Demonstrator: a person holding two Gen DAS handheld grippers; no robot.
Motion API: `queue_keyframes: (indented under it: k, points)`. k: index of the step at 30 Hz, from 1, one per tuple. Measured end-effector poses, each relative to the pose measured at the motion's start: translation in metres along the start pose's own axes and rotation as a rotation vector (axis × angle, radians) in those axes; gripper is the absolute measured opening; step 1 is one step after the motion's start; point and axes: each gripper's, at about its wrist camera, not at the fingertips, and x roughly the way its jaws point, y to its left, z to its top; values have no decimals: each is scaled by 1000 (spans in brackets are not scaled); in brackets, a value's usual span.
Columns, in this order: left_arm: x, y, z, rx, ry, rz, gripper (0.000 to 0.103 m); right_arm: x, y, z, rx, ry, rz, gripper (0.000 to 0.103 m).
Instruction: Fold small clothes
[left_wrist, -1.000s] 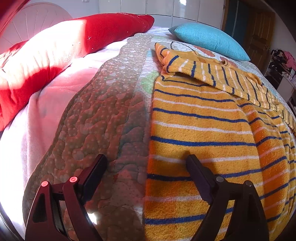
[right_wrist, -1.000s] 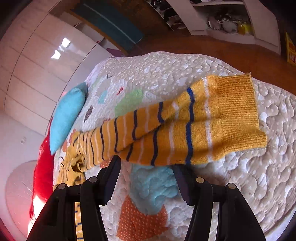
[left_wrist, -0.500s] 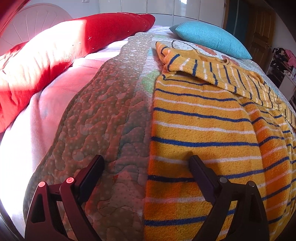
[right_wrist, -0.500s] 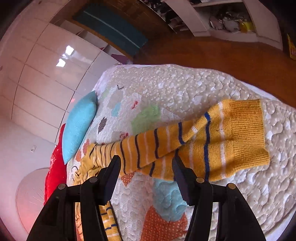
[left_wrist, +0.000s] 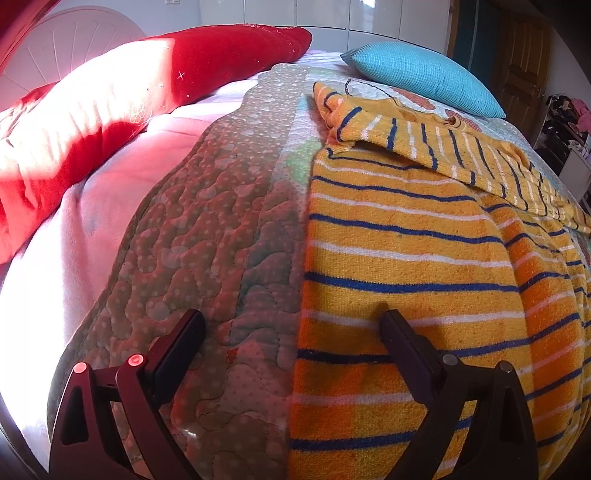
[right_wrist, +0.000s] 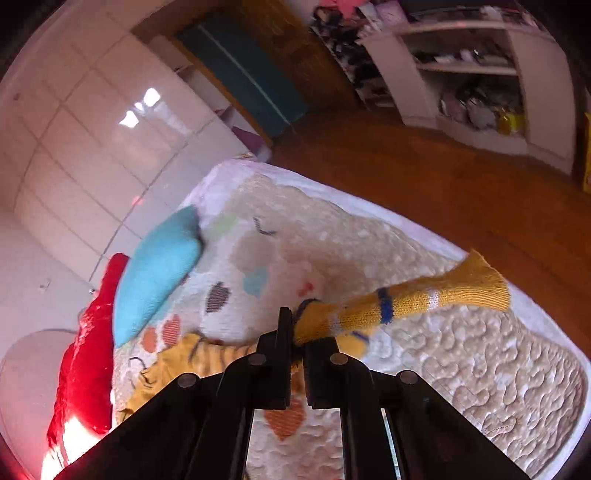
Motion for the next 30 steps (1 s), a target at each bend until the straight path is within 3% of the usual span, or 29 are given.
queue_keyframes:
  k: [4,7,11,15,19,22,25,30]
  points:
    - [0,1,0,1,0,0,96,-26,9,-2,23,-20,95,6]
    - [0,1,0,0,-1,-1,96,-11,-19,-28,70,43,51,6]
    - [0,1,0,-2,-2,-4,96,20,-82,-63,229,129,-28,6]
    - [0,2,0,-2,-1,-4,97,35,-87,-66,196,152,-140,6]
    - [-2,3,0,-9,-2,-15,97,33,-1,-50,-86,99,-195,6]
    - [-16,17,2,-80,-27,-95,96,32,100,-60,-302,96,-103,6]
    - [-33,43,6,-190,-82,-166,96,50,201,-107,-458,151,51,6]
    - [-48,86,10,-303,-167,-94,96,97,323,-238,-693,320,230,6]
